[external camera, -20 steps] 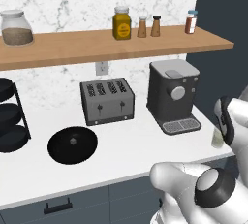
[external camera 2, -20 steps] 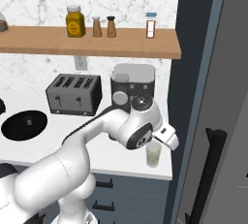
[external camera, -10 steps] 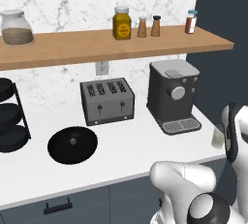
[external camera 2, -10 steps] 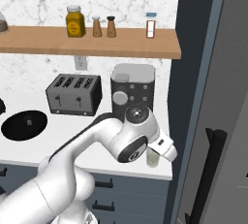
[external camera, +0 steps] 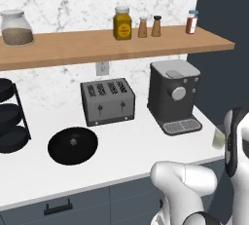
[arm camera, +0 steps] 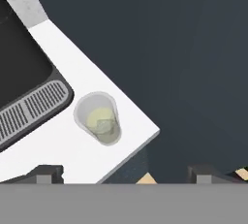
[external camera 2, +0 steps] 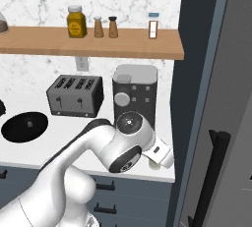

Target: Grab a lemon wedge from the fridge and one ice cube from the ice bowl, and put them in the glass of lemonade.

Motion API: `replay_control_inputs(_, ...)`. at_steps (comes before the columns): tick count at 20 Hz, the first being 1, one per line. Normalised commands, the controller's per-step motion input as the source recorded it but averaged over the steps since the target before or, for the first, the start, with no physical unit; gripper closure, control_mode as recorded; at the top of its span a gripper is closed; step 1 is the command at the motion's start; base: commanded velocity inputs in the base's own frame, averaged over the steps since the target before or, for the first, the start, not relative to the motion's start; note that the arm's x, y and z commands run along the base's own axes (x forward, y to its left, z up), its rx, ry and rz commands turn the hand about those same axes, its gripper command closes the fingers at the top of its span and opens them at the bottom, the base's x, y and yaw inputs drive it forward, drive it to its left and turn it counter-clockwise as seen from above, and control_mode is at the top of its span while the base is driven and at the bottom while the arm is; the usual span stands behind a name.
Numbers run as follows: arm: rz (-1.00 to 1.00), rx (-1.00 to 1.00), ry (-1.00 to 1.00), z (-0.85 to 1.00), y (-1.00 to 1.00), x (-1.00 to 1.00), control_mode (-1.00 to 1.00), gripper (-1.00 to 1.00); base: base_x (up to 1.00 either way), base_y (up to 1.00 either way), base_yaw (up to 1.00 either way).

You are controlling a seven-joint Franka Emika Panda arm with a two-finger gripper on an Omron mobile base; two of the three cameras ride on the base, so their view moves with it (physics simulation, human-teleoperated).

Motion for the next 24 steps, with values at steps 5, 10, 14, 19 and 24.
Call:
replay_control_inputs(5,0.12,0.0,-0.02,0.28,0.56,-0.26,-1.0,-1.0,0.0,0.0,0.0)
replay_control_inputs(10,0.21,0.0,-0.04,0.33,0.92,-0.02,-1.0,-1.0,0.0,0.0,0.0)
replay_control_inputs(14,0.23,-0.06,0.13,0.49,1.0,-0.09,-1.0,-1.0,0.0,0.0,0.0)
replay_control_inputs(19,0.08,-0.05,0.26,0.15,1.0,-0.01,-1.0,-1.0,0.0,0.0,0.0)
replay_control_inputs(24,0.02,0.0,0.19,-0.09,0.82,0.0,-1.0,-1.0,0.0,0.0,0.0)
